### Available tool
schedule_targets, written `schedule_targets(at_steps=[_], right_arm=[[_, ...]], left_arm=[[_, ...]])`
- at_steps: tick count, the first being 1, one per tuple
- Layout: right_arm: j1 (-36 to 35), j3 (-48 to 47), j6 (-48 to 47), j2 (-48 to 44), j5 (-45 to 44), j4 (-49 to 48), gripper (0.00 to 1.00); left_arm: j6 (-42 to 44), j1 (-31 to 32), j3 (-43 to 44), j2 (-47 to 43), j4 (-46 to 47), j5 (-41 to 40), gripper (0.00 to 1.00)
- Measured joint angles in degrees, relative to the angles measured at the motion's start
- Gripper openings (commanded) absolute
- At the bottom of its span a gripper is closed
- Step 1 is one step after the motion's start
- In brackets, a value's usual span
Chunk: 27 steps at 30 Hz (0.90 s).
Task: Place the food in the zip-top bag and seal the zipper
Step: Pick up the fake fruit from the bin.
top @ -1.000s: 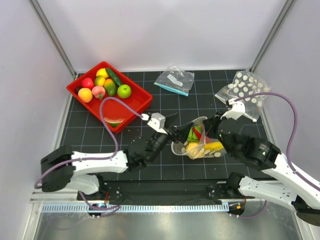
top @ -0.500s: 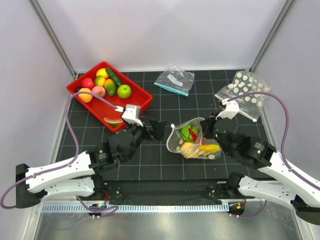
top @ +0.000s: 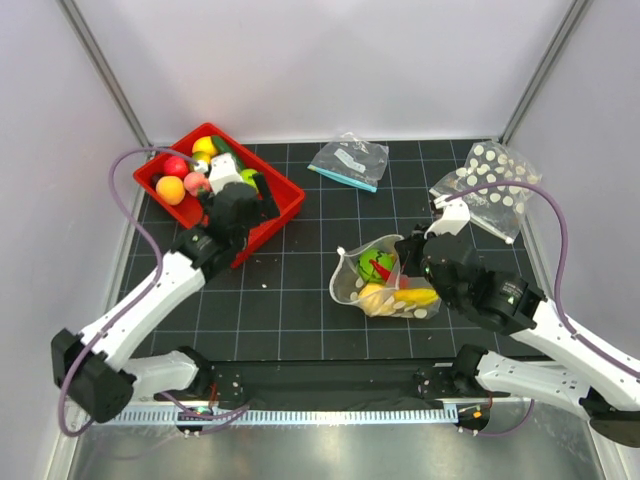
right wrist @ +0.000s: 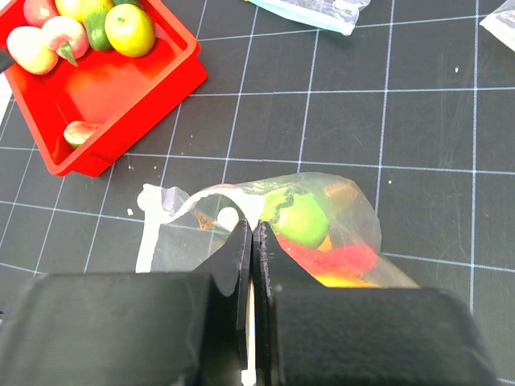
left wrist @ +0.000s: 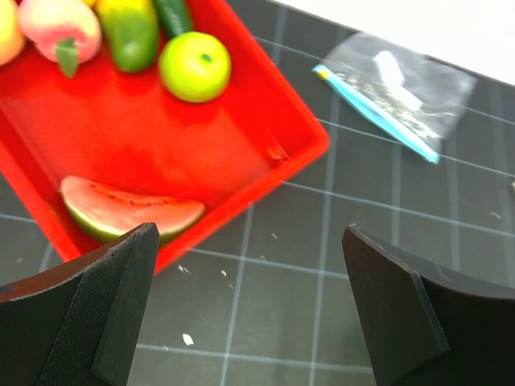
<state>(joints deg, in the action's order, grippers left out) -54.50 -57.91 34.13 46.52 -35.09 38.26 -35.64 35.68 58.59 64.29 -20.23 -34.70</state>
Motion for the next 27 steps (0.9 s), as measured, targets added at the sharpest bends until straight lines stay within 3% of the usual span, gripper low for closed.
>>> schedule_targets(at_steps=[10, 17, 27], right_arm=[[0.09, 0.39, -0.63, -1.44, 1.46, -0.52, 0.02], [0.13, 1.18, -1.2, -3.43, 1.7, -0.55, 0.02], [0.13, 1.77, -1.79, -4.68, 1.68, -0.55, 0.02]], left_arm=[[-1.81, -11.06, 16.11, 20.98, -6.36, 4.79, 1.0], [-3.08, -13.66, 26.86, 33.2, -11.02, 6.45, 1.0], [3.23, -17.55, 40.7, 49.59, -13.33, 6.12, 1.0]])
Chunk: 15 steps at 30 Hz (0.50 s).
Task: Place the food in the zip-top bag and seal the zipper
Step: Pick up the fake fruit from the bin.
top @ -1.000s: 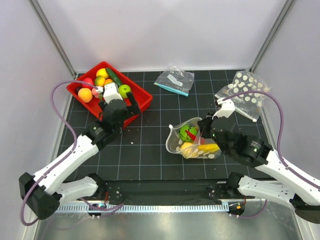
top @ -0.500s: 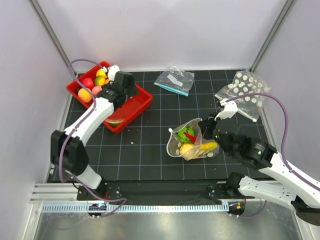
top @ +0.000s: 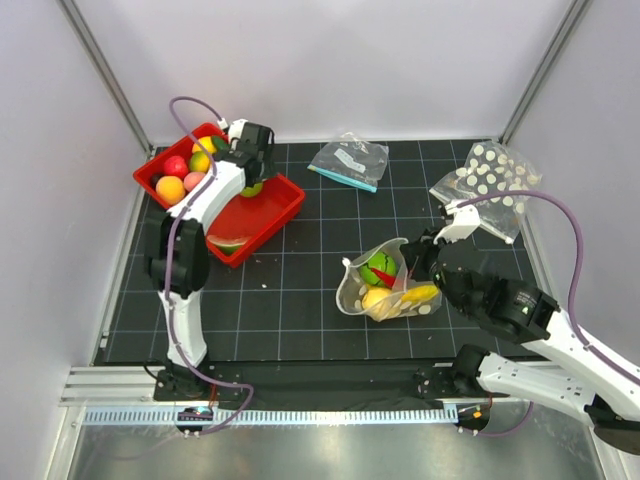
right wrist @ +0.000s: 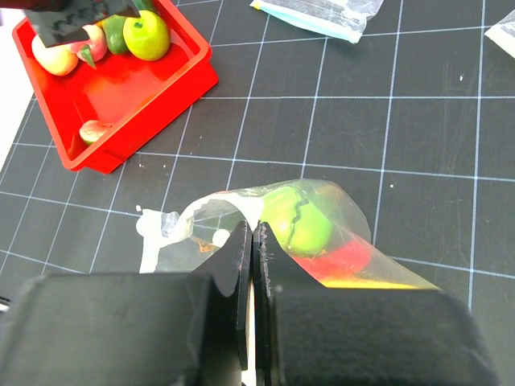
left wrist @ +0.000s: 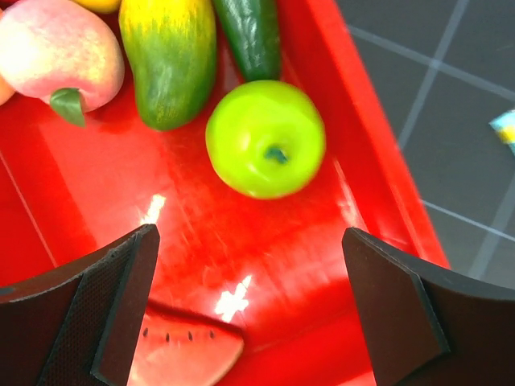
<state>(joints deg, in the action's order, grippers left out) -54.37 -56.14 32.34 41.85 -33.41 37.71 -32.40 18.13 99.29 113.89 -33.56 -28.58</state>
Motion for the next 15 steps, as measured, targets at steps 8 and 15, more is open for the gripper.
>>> schedule_targets(at_steps=[8, 15], right_arm=[[0.0, 0.24, -0.57, -0.24, 0.0, -0.09, 0.02], [0.0, 0.57, -0.74, -0.24, -0.02, -0.46, 0.02]], left_arm=[[1.88, -2.16, 5.09, 10.34, -2.8, 0.11, 1.0], [2.86, -3.06, 9.6, 17.07, -3.69, -0.22, 1.0]])
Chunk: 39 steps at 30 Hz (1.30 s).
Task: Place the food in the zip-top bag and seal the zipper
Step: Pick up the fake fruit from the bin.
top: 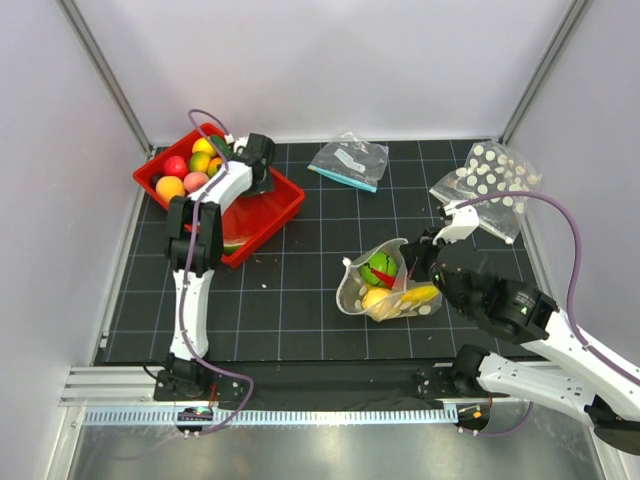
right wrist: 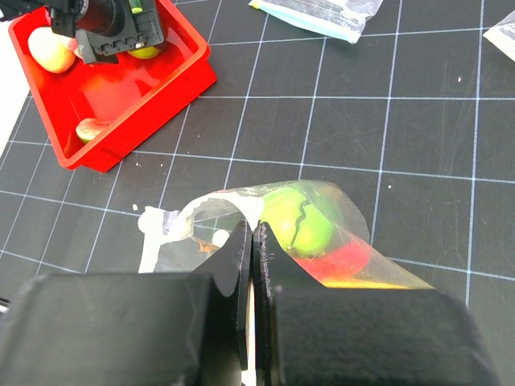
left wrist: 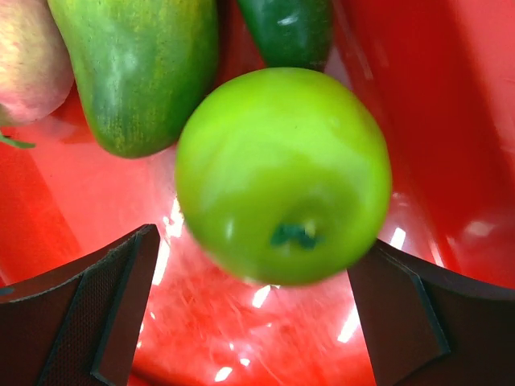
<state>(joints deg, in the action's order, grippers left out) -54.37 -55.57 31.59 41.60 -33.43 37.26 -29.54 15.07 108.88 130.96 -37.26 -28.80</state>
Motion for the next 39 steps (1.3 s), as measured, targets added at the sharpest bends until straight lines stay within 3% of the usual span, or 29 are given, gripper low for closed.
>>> schedule_targets(at_steps=[10, 15, 17, 18, 21, 28, 33, 39], right_arm=[[0.0, 0.13, 0.0, 0.0, 0.11, -0.42, 0.02], [0.0, 0.13, 0.0, 0.0, 0.15, -0.42, 0.02], [0.0, 0.13, 0.0, 0.0, 0.15, -0.42, 0.02], [0.0, 0.13, 0.0, 0.0, 0.15, -0.42, 0.02], [0.0, 0.13, 0.0, 0.0, 0.15, -0.42, 0.02], [0.0, 0.13, 0.0, 0.24, 0.15, -0.87, 0.02], [0.0, 0.13, 0.0, 0.79, 0.15, -1.03, 0.02], [0.0, 0.13, 0.0, 0.79, 0.11, -1.01, 0.01]], left_arm=[[3.32, -4.28, 0.02, 1.4, 2.84, 7.54, 1.0], [5.92, -4.42, -0.04, 1.4, 5.75, 7.56, 1.0], [6.6, -4.42, -0.04, 1.4, 6.58, 7.72, 0.91], [7.06, -4.44, -0.02, 1.4, 6.91, 7.89, 0.75], [7.34, -4.61, 0.24, 1.42, 6.95, 8.5, 0.53], [5.25, -5.01, -2.03, -0.68, 7.21, 9.42, 0.48], [1.29, -5.01, -8.31, -9.33, 6.99, 13.2, 0.43], [-5.81, -0.9, -22.84, -30.58, 12.04, 17.99, 0.44]])
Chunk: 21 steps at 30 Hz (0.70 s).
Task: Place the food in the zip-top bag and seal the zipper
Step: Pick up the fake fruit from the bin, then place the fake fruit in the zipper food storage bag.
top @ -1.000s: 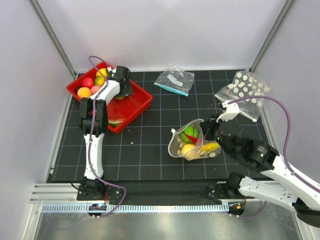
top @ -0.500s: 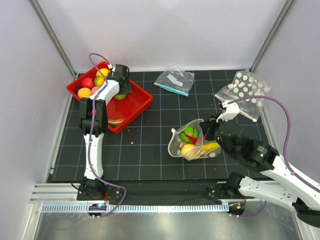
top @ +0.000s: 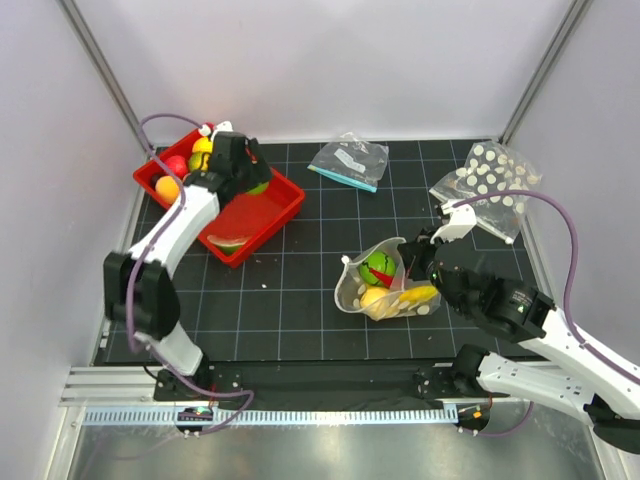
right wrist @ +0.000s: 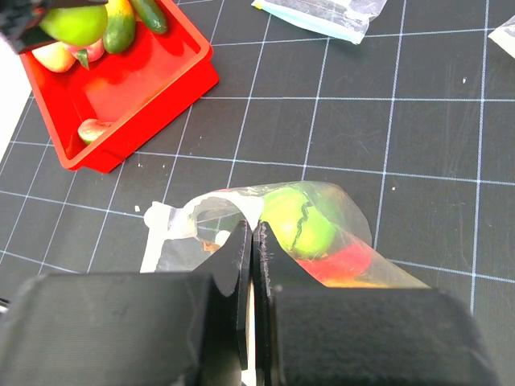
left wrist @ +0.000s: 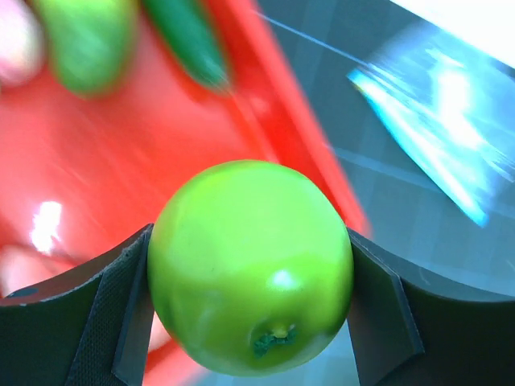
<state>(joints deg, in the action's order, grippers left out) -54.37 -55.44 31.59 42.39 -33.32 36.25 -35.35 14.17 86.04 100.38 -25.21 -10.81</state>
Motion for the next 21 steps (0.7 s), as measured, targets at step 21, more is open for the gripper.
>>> schedule_targets(at_steps=[21], right_arm=[[0.0, -0.74, 0.0, 3.87, 1.86, 0.07, 0.02]], left_arm=[[-5.2, 54.23, -32.33, -38.27, 20.76, -8.28, 0.44]])
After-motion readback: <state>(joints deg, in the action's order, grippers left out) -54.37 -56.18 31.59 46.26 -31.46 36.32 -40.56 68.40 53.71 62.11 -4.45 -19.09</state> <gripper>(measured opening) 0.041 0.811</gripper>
